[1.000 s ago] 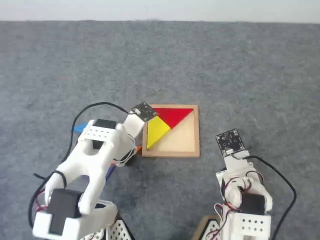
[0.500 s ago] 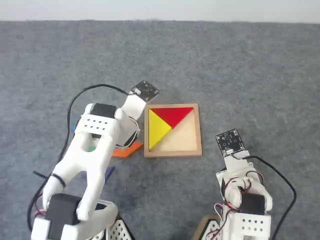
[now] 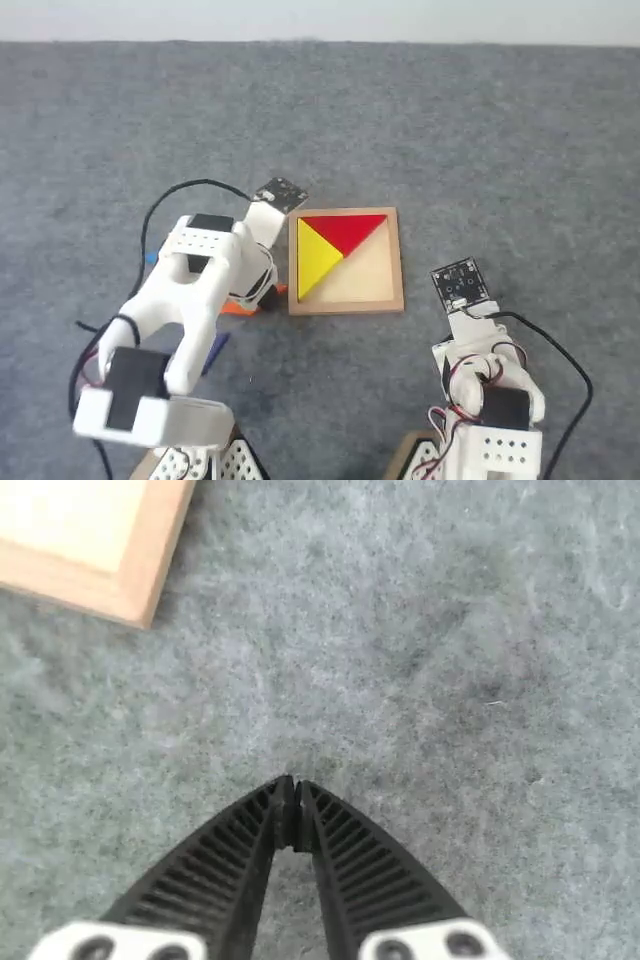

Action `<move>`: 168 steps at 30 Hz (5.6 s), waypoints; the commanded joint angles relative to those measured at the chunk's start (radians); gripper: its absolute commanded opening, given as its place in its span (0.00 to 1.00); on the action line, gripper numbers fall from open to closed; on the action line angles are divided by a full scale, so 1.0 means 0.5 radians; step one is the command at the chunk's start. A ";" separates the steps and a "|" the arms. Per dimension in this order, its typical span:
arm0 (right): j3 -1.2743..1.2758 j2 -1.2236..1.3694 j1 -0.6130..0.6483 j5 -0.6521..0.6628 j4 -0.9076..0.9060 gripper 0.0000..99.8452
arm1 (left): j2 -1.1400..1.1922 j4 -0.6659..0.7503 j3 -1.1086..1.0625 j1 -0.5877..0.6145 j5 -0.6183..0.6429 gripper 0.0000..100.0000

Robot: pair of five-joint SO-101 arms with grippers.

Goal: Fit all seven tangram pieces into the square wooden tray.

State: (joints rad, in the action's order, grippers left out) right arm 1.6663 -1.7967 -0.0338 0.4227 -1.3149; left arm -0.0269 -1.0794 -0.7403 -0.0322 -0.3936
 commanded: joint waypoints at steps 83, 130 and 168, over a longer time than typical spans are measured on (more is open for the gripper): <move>0.034 -0.032 0.008 0.015 -0.002 0.01 | 0.092 -0.451 0.864 -0.546 0.485 0.01; 0.034 -0.032 0.008 0.015 -0.002 0.01 | 1.995 -1.356 3.438 -0.961 1.436 0.09; 0.034 -0.032 0.008 0.015 -0.002 0.01 | 0.629 -0.967 2.328 -1.003 0.896 0.13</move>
State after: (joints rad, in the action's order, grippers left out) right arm 1.6663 -1.7967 -0.0338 0.4227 -1.3149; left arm 0.5148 -1.6962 0.6682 -0.5478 0.1036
